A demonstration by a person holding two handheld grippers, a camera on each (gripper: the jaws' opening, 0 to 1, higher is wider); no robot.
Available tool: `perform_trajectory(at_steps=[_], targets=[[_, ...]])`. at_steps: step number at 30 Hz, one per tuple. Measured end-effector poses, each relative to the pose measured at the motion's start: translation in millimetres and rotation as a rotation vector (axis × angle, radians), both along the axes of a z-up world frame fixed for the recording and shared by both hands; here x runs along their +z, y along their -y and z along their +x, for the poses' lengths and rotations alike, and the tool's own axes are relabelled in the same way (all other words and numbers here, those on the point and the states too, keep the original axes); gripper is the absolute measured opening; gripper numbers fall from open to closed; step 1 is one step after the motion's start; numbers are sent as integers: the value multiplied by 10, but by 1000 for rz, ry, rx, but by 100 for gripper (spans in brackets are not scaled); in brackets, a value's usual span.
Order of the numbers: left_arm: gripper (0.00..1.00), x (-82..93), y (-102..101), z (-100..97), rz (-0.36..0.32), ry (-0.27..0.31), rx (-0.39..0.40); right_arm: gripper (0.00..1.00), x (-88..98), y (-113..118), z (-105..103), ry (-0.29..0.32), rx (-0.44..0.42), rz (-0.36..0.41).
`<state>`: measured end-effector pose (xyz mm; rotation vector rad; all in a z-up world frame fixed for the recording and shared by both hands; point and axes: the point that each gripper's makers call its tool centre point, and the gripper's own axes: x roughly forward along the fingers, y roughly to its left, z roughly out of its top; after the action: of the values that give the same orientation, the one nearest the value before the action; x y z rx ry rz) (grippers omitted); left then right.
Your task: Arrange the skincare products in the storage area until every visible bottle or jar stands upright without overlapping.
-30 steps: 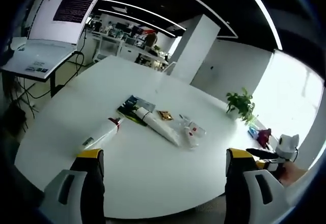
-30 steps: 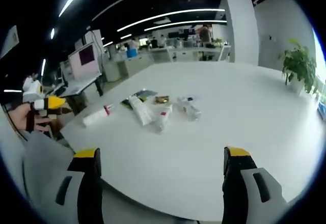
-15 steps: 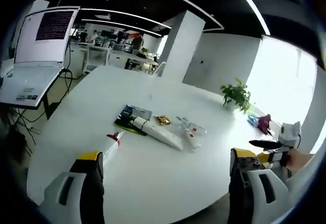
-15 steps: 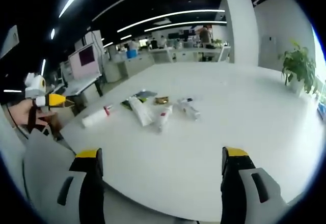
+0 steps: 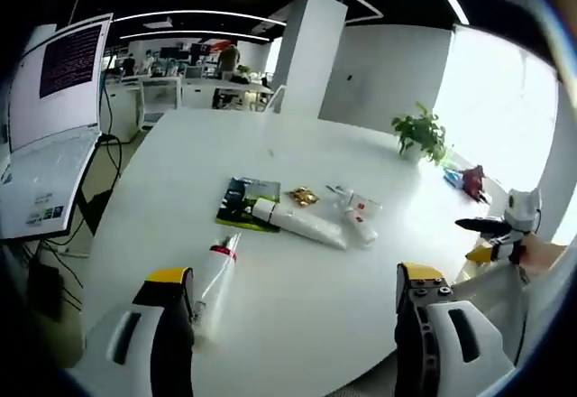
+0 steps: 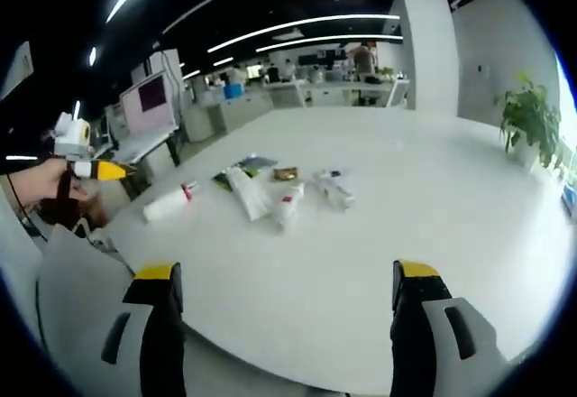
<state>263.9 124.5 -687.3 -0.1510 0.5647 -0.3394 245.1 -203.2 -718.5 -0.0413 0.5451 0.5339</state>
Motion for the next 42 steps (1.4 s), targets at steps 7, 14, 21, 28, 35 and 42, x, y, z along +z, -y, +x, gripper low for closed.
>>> perform_trajectory(at_steps=[7, 14, 21, 28, 35, 42], targets=[[87, -185, -126, 153, 83, -74, -48, 96, 2, 28, 17, 7, -12, -12], [83, -361, -218, 257, 136, -144, -73, 95, -7, 20, 7, 10, -7, -30], [80, -586, -299, 319, 230, -235, -140, 94, -9, 30, 7, 13, -7, -44], [77, -826, -363, 432, 303, -317, -195, 93, -29, 12, -7, 1, 7, -44], [74, -969, -426, 457, 355, -393, -221, 92, -45, 2, -20, -11, 15, -41], [72, -1059, -491, 459, 399, -434, -243, 91, -69, -6, -25, -18, 23, -47]])
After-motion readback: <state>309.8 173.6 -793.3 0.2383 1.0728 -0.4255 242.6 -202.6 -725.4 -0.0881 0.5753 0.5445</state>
